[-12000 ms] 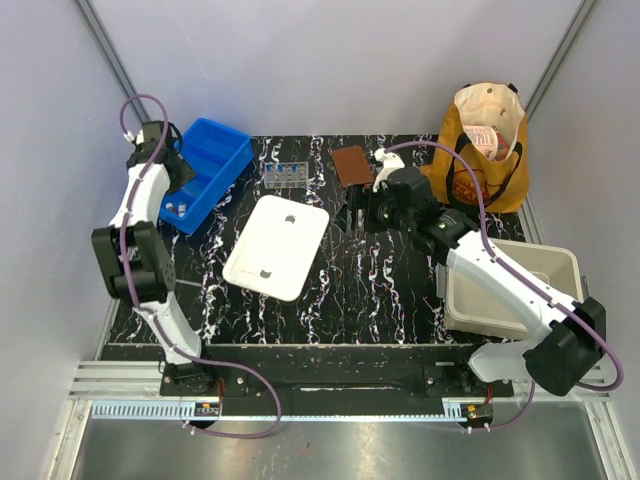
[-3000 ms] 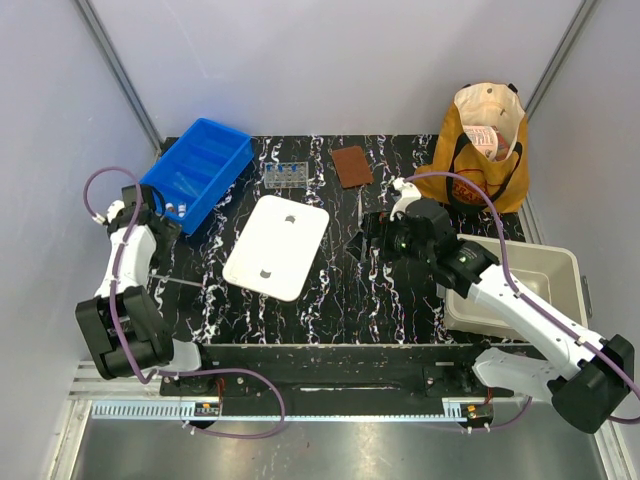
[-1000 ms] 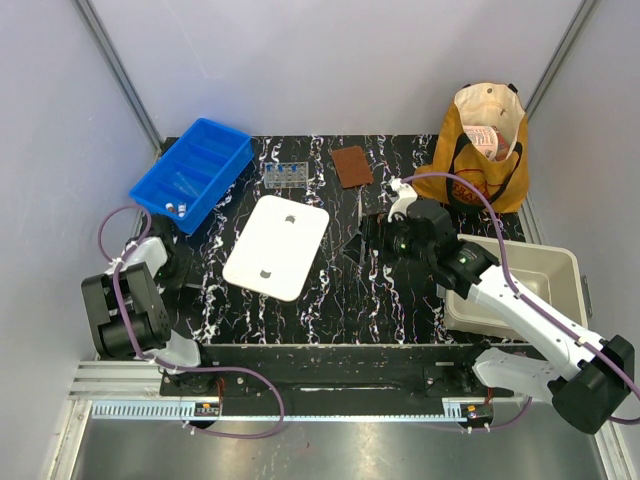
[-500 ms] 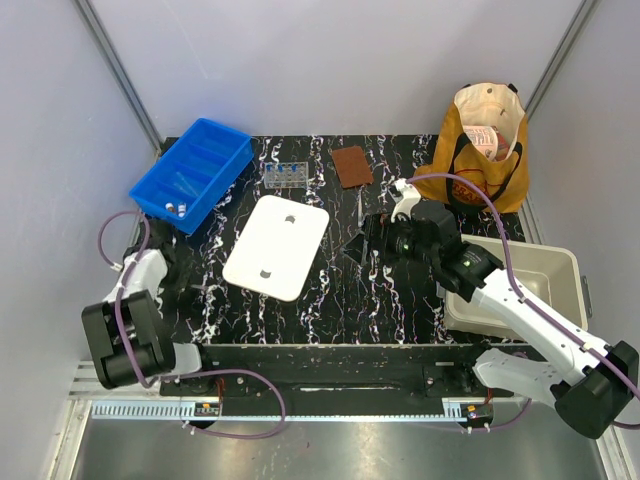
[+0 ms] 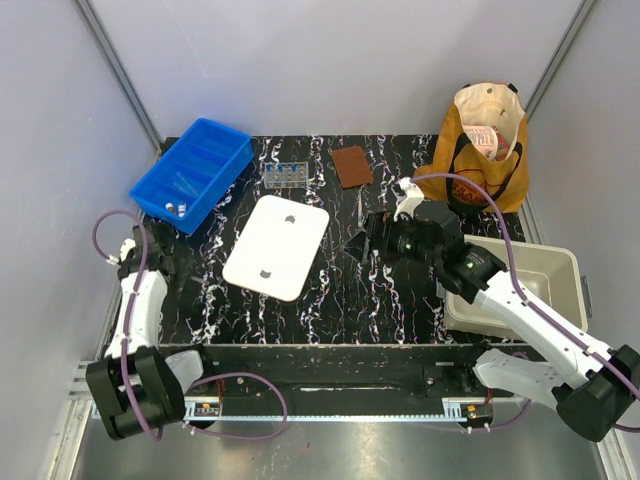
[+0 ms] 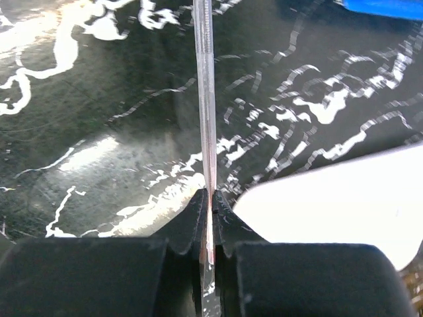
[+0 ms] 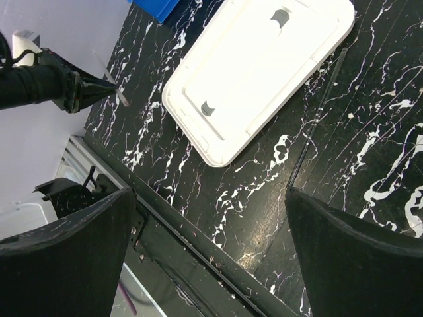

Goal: Organize the chemistry lab equipment

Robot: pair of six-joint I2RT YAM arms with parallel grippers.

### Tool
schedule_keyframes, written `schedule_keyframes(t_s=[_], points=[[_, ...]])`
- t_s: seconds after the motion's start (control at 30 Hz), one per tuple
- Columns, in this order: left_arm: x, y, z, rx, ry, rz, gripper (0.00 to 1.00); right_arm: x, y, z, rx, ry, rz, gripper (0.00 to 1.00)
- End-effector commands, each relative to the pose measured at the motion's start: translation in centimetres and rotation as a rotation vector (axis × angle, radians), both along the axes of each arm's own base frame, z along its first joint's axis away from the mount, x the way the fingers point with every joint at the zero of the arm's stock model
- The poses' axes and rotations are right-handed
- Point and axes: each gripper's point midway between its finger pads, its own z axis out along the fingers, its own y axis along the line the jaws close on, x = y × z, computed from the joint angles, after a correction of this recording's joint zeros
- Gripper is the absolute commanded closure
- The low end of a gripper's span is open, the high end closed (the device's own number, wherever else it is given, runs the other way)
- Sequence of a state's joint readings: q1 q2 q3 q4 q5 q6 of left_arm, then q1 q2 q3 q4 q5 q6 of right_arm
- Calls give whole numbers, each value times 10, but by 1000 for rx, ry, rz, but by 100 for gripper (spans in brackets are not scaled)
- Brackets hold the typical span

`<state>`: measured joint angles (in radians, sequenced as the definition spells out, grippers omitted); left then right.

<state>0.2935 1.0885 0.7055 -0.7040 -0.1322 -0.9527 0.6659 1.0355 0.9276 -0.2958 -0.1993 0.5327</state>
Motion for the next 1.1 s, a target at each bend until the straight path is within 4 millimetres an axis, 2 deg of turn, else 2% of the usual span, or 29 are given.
schedule_keyframes(t_s=[0.0, 0.17, 0.33, 0.5, 0.63, 0.73, 0.87, 0.93, 0.97, 1.07], points=[[18, -21, 37, 14, -163, -164, 100, 9, 4, 24, 47, -51, -30, 0], [18, -45, 56, 16, -232, -265, 100, 9, 12, 27, 56, -54, 12, 0], [15, -81, 61, -29, -271, -362, 100, 12, 26, 26, 95, -32, 48, 0], [14, -135, 64, -95, -297, -560, 100, 20, 37, 18, 91, 42, 43, 3], [16, -183, 78, -119, -390, -762, 100, 24, 46, 13, 106, 84, 53, 8], [19, -219, 92, -167, -495, -899, 100, 26, 57, 13, 147, 108, 78, 14], [11, -267, 107, -225, -579, -1117, 100, 24, 76, 15, 216, 150, 148, 28], [7, -286, 112, -258, -597, -1213, 100, 24, 83, 10, 238, 186, 169, 44], [4, -294, 114, -268, -601, -1255, 100, 25, 88, 13, 265, 173, 192, 48], [0, -310, 115, -289, -598, -1340, 100, 26, 98, 10, 285, 187, 209, 48]])
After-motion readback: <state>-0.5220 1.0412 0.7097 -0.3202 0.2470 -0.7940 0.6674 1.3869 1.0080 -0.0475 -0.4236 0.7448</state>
